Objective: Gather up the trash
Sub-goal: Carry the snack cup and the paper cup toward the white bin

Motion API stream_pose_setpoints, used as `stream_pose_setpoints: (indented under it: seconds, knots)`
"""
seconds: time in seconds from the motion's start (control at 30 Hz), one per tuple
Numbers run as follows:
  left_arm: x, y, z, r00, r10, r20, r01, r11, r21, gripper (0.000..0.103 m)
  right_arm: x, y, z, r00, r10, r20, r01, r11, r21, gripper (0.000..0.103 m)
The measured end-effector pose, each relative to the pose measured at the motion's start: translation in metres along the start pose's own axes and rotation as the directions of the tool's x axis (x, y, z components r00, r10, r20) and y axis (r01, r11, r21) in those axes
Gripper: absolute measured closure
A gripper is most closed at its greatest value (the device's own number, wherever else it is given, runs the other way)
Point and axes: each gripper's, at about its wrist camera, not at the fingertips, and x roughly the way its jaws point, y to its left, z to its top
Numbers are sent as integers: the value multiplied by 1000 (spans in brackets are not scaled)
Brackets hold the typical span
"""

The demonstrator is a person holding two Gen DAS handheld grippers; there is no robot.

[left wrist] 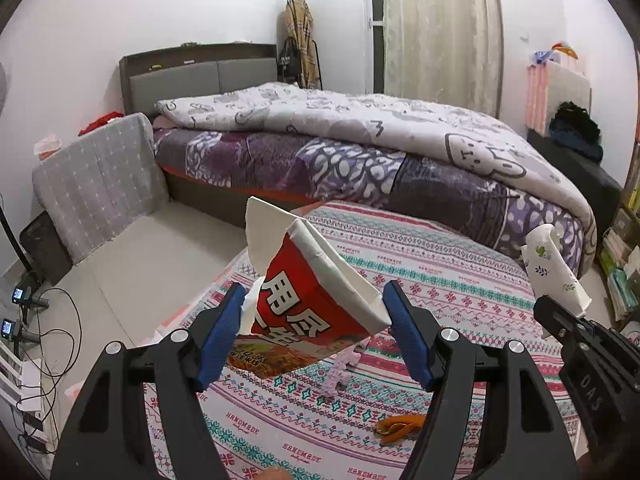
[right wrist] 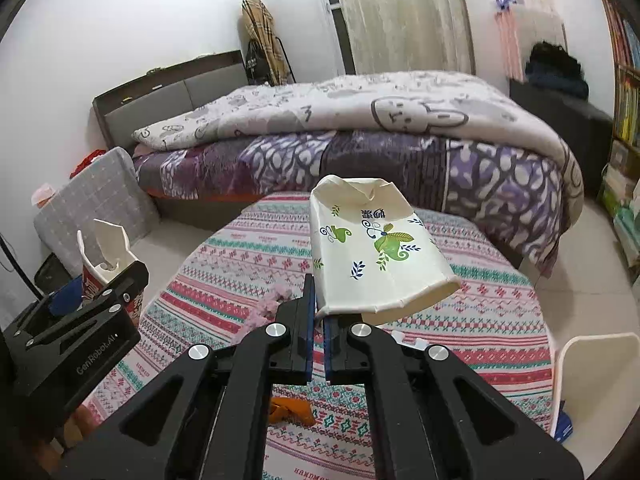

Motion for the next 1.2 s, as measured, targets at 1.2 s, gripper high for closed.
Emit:
stream_pose_setpoints:
  seconds: [1.2]
  knots:
    - [-49,-89,4,993,-108,56,104,992,74,33,-73,-68,4,988,-114,106,107,992,70,101]
